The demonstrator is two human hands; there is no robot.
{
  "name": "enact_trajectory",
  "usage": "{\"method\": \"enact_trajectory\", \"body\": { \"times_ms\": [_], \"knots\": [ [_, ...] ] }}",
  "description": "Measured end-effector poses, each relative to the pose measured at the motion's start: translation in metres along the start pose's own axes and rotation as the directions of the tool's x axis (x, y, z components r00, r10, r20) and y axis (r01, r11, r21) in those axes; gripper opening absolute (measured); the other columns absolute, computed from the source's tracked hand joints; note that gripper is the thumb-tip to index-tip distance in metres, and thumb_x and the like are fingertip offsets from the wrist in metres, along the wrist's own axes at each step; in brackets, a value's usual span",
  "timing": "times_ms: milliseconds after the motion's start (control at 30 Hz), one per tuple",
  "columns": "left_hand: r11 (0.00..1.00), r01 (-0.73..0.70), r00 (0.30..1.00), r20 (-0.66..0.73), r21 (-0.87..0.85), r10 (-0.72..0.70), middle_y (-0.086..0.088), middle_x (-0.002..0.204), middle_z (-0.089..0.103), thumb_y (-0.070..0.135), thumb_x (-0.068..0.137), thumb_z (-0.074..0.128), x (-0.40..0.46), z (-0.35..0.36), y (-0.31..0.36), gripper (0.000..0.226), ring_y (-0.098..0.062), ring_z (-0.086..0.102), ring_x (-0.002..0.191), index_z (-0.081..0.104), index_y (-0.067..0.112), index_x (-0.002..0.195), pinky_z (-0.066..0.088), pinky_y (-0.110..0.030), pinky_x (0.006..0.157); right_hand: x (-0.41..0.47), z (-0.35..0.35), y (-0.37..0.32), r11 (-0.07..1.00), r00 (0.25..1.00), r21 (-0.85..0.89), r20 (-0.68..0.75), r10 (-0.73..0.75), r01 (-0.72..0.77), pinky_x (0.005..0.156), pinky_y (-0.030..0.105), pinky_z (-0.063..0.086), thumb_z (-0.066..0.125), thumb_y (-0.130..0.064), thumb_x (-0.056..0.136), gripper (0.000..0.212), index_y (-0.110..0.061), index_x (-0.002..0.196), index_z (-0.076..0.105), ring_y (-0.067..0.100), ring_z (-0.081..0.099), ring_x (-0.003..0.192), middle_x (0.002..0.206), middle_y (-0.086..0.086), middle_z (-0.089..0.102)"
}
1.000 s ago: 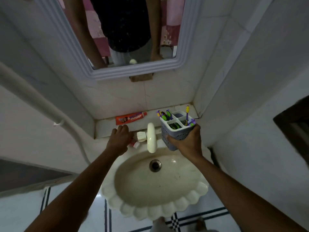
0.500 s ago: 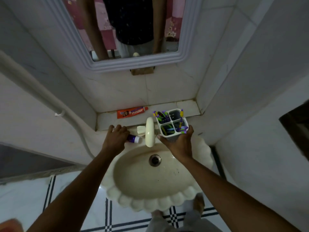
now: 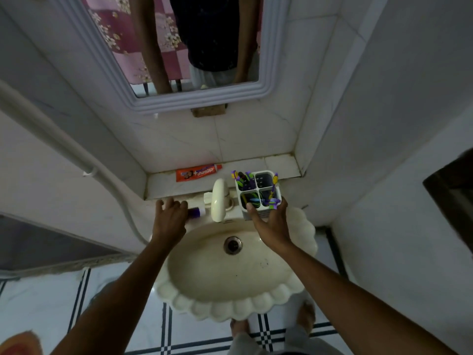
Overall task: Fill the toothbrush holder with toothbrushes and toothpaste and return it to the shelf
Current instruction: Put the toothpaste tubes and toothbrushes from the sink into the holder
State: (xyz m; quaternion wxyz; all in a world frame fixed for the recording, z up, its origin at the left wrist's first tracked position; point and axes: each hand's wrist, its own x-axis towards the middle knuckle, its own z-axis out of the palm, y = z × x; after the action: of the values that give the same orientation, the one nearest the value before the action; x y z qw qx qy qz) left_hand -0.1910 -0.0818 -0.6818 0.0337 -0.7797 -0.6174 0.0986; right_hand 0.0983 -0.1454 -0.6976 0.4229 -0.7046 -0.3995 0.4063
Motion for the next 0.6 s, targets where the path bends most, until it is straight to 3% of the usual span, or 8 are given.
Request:
{"method": "enact_trajectory", "body": {
  "times_ms": [133, 200, 267, 367, 467, 600],
  "knots": [
    [0.915, 0.232, 0.961, -0.069, -0.33, -0.268, -0.006, 0.099, 0.074, 0.021, 0.09, 0.072, -0.019, -0.031, -0.01, 0.023, -0.032, 0.06, 0.101, 0.073, 0.021, 0.113, 0.048, -0.048, 0.09, 0.001, -0.006, 0.002, 1.0, 1.0, 0.003, 0.022, 0.017, -0.017, 0.113, 0.041, 0.052, 0.079, -0.078, 0.079, 0.102, -0.039, 0.155, 0.023, 0.016, 0.057, 0.139, 0.153, -0.007, 0.053],
    [0.788, 0.209, 0.943, -0.093, -0.579, -0.318, -0.003, 0.098, 0.073, 0.03, 0.096, 0.07, -0.026, -0.065, -0.008, 0.025, -0.029, 0.066, 0.086, 0.071, 0.022, 0.12, 0.057, -0.045, 0.078, 0.002, -0.008, 0.001, 0.999, 0.998, 0.016, 0.049, 0.028, -0.028, 0.111, 0.04, 0.053, 0.08, -0.076, 0.08, 0.103, -0.034, 0.155, 0.024, 0.015, 0.058, 0.135, 0.151, -0.006, 0.054],
    [0.705, 0.111, 0.948, -0.138, -0.7, -0.286, 0.005, 0.102, 0.071, 0.045, 0.099, 0.067, -0.029, -0.106, 0.0, 0.03, -0.024, 0.069, 0.08, 0.066, 0.03, 0.125, 0.058, -0.041, 0.072, 0.004, -0.008, 0.0, 0.999, 0.998, 0.031, 0.052, 0.035, -0.037, 0.108, 0.038, 0.052, 0.078, -0.064, 0.091, 0.092, -0.022, 0.156, 0.029, 0.019, 0.059, 0.135, 0.148, -0.002, 0.056],
    [0.701, -0.059, 0.959, -0.236, -0.711, -0.158, 0.007, 0.104, 0.075, 0.056, 0.096, 0.067, -0.023, -0.157, 0.022, 0.036, -0.019, 0.074, 0.079, 0.064, 0.036, 0.125, 0.059, -0.039, 0.073, 0.009, -0.014, -0.002, 0.999, 0.998, -0.002, 0.047, 0.037, -0.037, 0.099, 0.036, 0.052, 0.061, -0.052, 0.107, 0.066, -0.012, 0.155, 0.038, 0.03, 0.064, 0.132, 0.147, 0.009, 0.063],
    [0.792, -0.128, 0.971, -0.238, -0.598, -0.023, 0.01, 0.109, 0.075, 0.047, 0.093, 0.074, -0.007, -0.189, 0.058, 0.035, -0.018, 0.069, 0.092, 0.069, 0.034, 0.125, 0.049, -0.033, 0.074, 0.011, -0.021, -0.002, 0.999, 0.996, -0.017, 0.069, 0.05, -0.049, 0.092, 0.035, 0.051, 0.056, -0.051, 0.11, 0.06, -0.01, 0.152, 0.043, 0.033, 0.068, 0.126, 0.143, 0.012, 0.067],
    [0.881, -0.195, 0.972, -0.203, -0.431, 0.116, 0.0, 0.117, 0.074, 0.03, 0.099, 0.067, 0.023, -0.197, 0.1, 0.031, -0.026, 0.068, 0.102, 0.067, 0.026, 0.129, 0.04, -0.033, 0.073, 0.014, -0.024, -0.002, 0.998, 0.992, 0.024, 0.11, 0.058, -0.061, 0.1, 0.043, 0.058, 0.06, -0.051, 0.109, 0.06, -0.012, 0.151, 0.043, 0.031, 0.07, 0.126, 0.142, 0.01, 0.069]
  ]
}}
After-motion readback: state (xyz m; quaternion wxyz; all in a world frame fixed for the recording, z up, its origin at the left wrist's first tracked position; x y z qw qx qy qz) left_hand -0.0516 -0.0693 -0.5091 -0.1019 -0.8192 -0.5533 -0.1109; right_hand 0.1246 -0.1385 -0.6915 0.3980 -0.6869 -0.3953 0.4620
